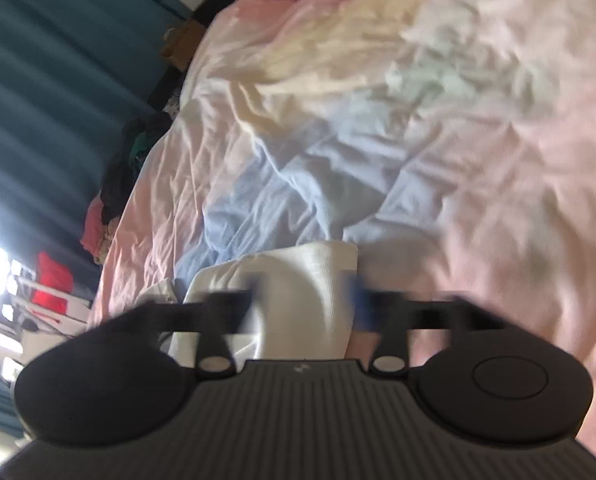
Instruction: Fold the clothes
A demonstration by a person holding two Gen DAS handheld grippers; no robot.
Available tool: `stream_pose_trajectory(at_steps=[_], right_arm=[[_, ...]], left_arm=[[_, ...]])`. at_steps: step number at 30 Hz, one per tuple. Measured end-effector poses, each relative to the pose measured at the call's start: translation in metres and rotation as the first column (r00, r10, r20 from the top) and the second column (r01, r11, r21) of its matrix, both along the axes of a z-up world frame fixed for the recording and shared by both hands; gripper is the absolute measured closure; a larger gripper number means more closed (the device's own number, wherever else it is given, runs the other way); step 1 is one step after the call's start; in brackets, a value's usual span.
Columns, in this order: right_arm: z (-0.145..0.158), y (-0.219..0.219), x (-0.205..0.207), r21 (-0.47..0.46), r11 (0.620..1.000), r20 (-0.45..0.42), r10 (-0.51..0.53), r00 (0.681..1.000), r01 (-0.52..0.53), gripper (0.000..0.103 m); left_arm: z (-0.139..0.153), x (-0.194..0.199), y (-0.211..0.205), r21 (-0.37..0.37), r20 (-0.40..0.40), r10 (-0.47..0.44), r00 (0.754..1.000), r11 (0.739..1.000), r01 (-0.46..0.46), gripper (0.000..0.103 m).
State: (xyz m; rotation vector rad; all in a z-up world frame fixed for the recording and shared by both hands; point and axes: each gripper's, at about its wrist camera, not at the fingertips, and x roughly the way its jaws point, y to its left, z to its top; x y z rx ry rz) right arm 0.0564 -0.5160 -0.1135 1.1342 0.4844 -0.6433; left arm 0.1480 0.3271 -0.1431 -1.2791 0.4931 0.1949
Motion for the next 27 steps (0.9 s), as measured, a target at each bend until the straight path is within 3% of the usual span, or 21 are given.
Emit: stream_pose_trajectory(at_steps=[1, 5, 9, 11, 15, 16, 19, 21, 23, 27], right_arm=[[-0.003, -0.001, 0.001, 0.014, 1.000, 0.001, -0.007, 1.000, 0.007, 0.021], [-0.023, -0.008, 0.003, 0.132, 0.991, 0.035, -0.029, 0.999, 0.024, 0.021], [-0.041, -0.014, 0.008, 0.200, 0.979, 0.054, -0.056, 0.997, 0.044, 0.021], [-0.041, -0.015, 0.014, 0.162, 0.986, 0.047, -0.045, 0.998, 0.037, 0.034], [-0.041, -0.020, 0.027, 0.028, 1.000, -0.006, -0.005, 1.000, 0.005, 0.044], [-0.046, -0.022, 0.030, 0.030, 1.000, -0.027, 0.002, 1.000, -0.001, 0.049], [-0.053, -0.023, 0.038, 0.033, 0.999, -0.062, 0.015, 0.998, -0.013, 0.071], [-0.055, -0.023, 0.043, 0.024, 0.999, -0.073, 0.026, 0.997, -0.024, 0.085], [-0.044, -0.023, 0.038, -0.007, 1.000, -0.020, 0.015, 1.000, -0.015, 0.095], [-0.012, -0.019, 0.010, -0.085, 0.993, 0.119, -0.072, 0.990, 0.082, 0.096]], left_arm=[[0.001, 0.001, 0.001, 0.012, -0.003, -0.004, 1.000, 1.000, 0.004, 0.066], [0.007, -0.005, 0.007, 0.023, 0.024, -0.014, 1.000, 1.000, 0.013, 0.083], [0.018, -0.033, 0.019, -0.018, 0.106, 0.001, 0.994, 1.000, 0.001, 0.089], [0.024, -0.047, 0.026, -0.039, 0.147, 0.009, 0.989, 0.999, -0.003, 0.090], [0.035, -0.075, 0.038, -0.081, 0.228, 0.028, 0.973, 0.997, -0.010, 0.090], [0.038, -0.082, 0.041, -0.092, 0.248, 0.034, 0.968, 0.996, -0.011, 0.091], [0.043, -0.100, 0.050, -0.135, 0.295, 0.057, 0.954, 0.991, -0.017, 0.091], [0.034, -0.105, 0.053, -0.192, 0.285, 0.088, 0.954, 0.981, -0.033, 0.091], [0.031, -0.104, 0.055, -0.206, 0.290, 0.102, 0.952, 0.978, -0.042, 0.091], [0.026, -0.106, 0.062, -0.245, 0.310, 0.152, 0.939, 0.967, -0.076, 0.091]])
